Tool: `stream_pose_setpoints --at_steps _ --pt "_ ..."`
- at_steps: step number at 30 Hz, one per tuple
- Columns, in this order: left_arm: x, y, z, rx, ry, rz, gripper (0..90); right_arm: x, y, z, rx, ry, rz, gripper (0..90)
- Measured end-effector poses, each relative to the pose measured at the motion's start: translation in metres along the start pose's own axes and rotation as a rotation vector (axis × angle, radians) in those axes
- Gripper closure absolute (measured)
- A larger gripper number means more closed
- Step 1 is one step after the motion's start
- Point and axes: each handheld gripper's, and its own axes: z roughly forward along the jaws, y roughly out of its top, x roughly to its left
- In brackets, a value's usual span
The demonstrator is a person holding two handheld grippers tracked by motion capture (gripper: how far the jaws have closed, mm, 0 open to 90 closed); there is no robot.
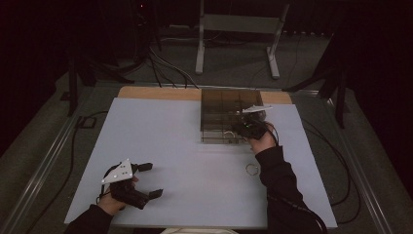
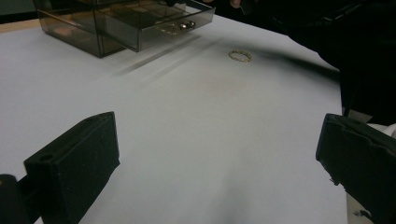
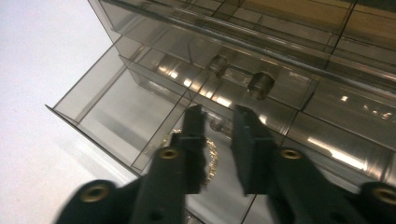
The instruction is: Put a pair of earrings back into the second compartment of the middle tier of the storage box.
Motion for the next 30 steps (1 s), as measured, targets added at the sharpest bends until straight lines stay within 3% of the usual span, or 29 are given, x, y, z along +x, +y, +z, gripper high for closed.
stream_pose_setpoints --at_steps 2,9,12,15,19,20,30 --pt "0.0 0.0 0.0 0.002 -0.001 -0.002 0.4 0.0 0.0 -0.001 -0.007 0.004 0.006 66.4" --pt "0.0 0.0 0.0 0.0 0.0 -0.004 0.4 0.011 0.002 -0.018 -0.049 0.042 -0.022 39.9" --pt "0.0 0.0 0.0 0.002 0.0 -0.003 0.3 0.014 0.003 -0.022 -0.054 0.05 -0.022 35.9" --pt "0.0 0.0 0.0 0.001 0.0 -0.007 0.4 0.017 0.003 -0.031 -0.057 0.056 -0.023 25.3" --pt "0.001 0.0 0.0 0.003 -0.001 -0.007 0.4 0.017 0.002 -0.036 -0.056 0.056 -0.022 18.0" --pt "0.001 0.0 0.0 0.002 -0.003 -0.008 0.4 0.016 0.002 -0.039 -0.058 0.073 -0.022 14.5" --pt "0.001 -0.001 0.0 -0.005 -0.007 -0.014 0.3 0.015 -0.008 -0.058 -0.076 0.103 -0.038 9.5"
